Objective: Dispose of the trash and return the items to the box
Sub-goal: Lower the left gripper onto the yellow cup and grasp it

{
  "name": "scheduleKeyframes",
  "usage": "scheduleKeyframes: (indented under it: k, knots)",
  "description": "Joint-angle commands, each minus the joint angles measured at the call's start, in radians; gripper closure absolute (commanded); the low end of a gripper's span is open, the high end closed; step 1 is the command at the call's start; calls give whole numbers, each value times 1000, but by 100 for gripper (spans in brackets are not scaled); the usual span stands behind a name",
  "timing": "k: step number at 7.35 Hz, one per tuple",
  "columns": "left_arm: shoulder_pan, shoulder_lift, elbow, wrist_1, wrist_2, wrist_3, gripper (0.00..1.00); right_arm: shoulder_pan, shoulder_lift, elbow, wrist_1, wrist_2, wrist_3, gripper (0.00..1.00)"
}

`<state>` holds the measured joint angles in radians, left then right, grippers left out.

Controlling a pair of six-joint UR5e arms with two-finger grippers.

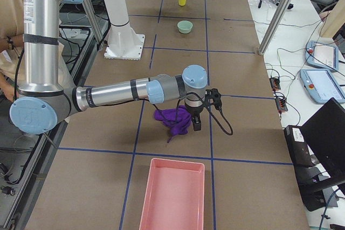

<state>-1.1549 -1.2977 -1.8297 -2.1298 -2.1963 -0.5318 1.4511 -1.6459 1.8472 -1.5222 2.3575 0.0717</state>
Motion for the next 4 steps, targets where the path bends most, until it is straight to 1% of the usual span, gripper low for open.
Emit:
scheduleKeyframes:
  k: [1, 2, 4]
  knots:
    - [69, -9, 15, -5, 0, -82, 3, -2, 0, -2, -1, 3, 2, 0]
    - [99, -18, 50, -8, 0, -83, 6, -2, 0, -2, -3, 6, 2, 0]
    - [133, -38, 53, -7, -2, -85, 7, -2, -9, -2, -3, 8, 2, 0]
